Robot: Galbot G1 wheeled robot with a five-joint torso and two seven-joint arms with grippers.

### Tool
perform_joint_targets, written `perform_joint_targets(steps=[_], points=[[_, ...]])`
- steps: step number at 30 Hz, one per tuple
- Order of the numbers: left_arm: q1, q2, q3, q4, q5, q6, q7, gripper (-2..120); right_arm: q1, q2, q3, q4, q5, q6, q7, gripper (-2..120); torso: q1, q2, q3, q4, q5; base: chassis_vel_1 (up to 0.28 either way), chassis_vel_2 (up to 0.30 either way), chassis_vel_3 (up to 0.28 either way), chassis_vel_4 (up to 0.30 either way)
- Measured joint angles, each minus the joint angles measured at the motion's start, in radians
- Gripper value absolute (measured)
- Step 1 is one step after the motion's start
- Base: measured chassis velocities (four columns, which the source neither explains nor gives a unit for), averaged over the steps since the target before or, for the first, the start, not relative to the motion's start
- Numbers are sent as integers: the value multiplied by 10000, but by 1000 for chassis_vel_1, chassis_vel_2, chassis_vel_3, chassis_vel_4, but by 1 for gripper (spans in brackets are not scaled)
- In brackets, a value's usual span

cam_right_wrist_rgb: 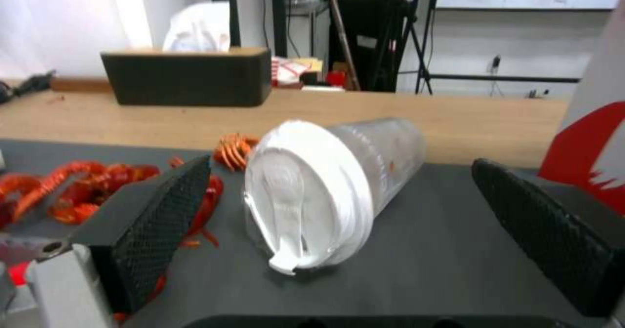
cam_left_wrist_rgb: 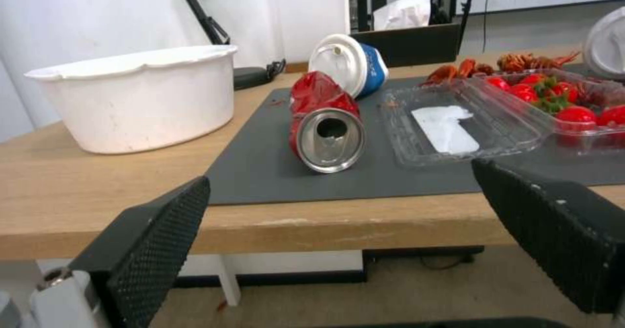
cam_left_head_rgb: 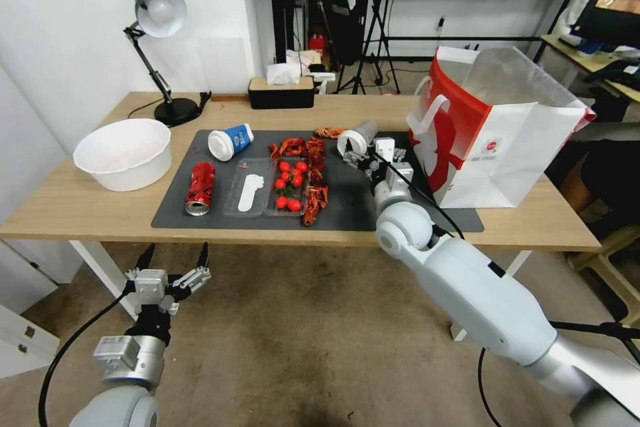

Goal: Pick up the trash from the table and place it into the takeout bag.

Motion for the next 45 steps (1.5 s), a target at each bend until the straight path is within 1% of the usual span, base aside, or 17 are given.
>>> perform_joint_targets(steps=[2, 7, 10, 15, 18, 20, 21, 25, 35, 39, 41, 45], points=[[2, -25, -9, 10, 10, -19, -1, 100, 413, 8, -308, -403, 200, -33, -9, 100, 0, 0, -1, -1, -1, 0, 0, 0, 0], [-13, -32, -12, 11, 17, -24, 0, 100, 785, 80, -683, -899, 522, -94, -82, 99, 0, 0, -1, -1, 1, 0, 0, 0, 0], [-28, 10, -26, 25, 12, -23, -4, 100, 1266, 187, -1064, -1691, 923, -3, -369, 99, 0, 0, -1, -1, 0, 0, 0, 0, 0], [-54, 23, -29, 91, 6, -25, -7, 100, 1593, 227, -1386, -2101, 1234, 99, -548, 97, -1, 0, -1, -1, -1, 0, 0, 0, 0], [-93, 34, -23, 168, -6, -34, -9, 100, 1855, 383, -1678, -2547, 1249, 180, -610, 95, -2, 2, -1, 0, 0, 0, 0, 0, 0], [-102, 49, -23, 186, -14, -40, -9, 100, 1904, 444, -1750, -2662, 1244, 199, -635, 93, -2, 2, -1, 0, 0, 0, 0, 0, 0], [-108, 60, -25, 205, -22, -44, -11, 100, 1949, 501, -1807, -2782, 1228, 215, -673, 89, -2, 2, -1, 0, 0, 0, 0, 0, 0], [-112, 72, -27, 245, -31, -63, -13, 100, 2055, 622, -1860, -3091, 1174, 266, -736, 86, -2, 1, -1, -1, 0, 0, 0, 0, 0], [-113, 80, -36, 318, -34, -141, -14, 100, 2115, 684, -1889, -3236, 1133, 285, -779, 86, -2, 1, -1, 0, 0, 0, 0, 0, 0], [-123, 80, -34, 321, -34, -146, -14, 100, 2115, 689, -1914, -3236, 1124, 285, -787, 82, -2, 1, -1, 0, 0, 0, 0, 0, 0], [-134, 75, -28, 322, -33, -147, -14, 100, 2115, 701, -1936, -3247, 1105, 285, -794, 77, -2, 2, -1, -1, 0, 0, 0, 0, 0], [-134, 75, -28, 329, -33, -151, -14, 100, 2116, 720, -1946, -3280, 1077, 286, -811, 74, -2, 2, -1, -1, 0, 0, 0, 0, 0]])
